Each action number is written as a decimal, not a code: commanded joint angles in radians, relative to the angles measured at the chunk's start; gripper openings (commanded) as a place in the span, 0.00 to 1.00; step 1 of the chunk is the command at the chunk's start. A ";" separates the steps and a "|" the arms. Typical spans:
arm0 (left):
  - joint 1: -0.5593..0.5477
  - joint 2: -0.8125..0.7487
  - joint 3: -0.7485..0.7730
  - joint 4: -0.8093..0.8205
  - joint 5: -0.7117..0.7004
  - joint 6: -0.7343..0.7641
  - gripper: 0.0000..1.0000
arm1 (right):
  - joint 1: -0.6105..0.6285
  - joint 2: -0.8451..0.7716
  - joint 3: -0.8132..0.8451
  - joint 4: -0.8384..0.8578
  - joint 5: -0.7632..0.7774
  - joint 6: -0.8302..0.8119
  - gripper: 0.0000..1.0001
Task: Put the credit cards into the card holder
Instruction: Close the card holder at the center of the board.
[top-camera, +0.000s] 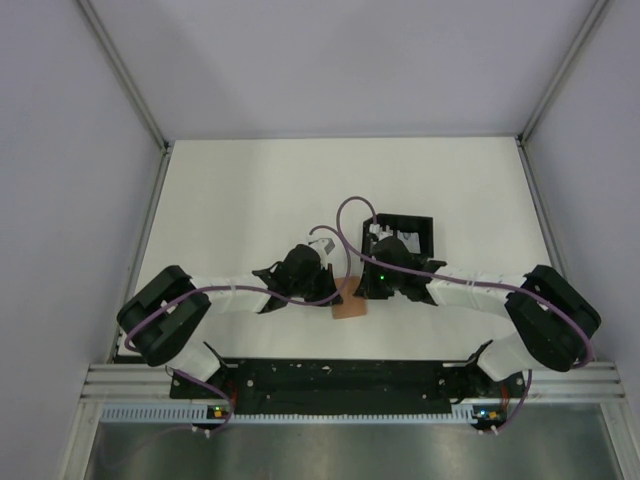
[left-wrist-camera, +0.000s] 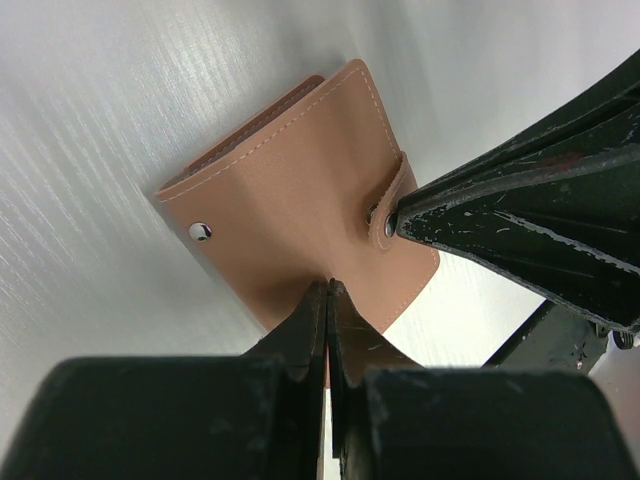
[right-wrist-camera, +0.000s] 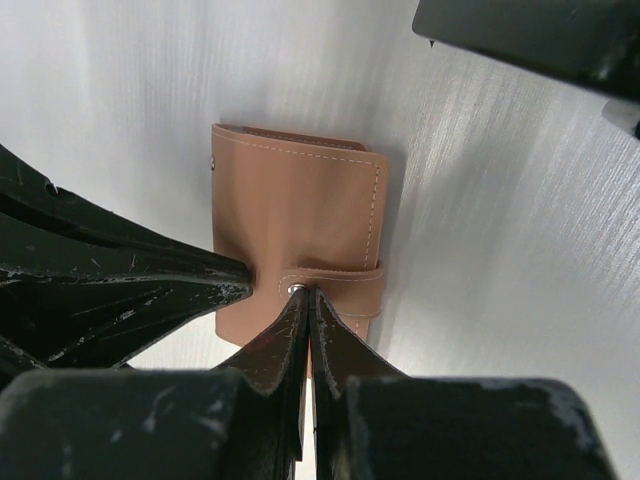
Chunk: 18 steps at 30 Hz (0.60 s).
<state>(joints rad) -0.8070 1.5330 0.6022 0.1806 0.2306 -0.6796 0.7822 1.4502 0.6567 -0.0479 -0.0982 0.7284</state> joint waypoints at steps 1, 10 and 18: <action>-0.006 0.042 -0.002 -0.044 -0.028 0.022 0.00 | -0.003 0.002 0.030 0.040 0.009 0.005 0.00; -0.006 0.044 -0.004 -0.044 -0.028 0.023 0.00 | -0.003 0.058 0.052 0.022 0.012 -0.003 0.00; -0.006 0.049 -0.001 -0.040 -0.019 0.029 0.00 | -0.003 0.061 0.081 -0.023 0.023 -0.015 0.00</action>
<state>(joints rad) -0.8066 1.5360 0.6025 0.1848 0.2310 -0.6788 0.7822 1.4841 0.6838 -0.0528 -0.0906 0.7280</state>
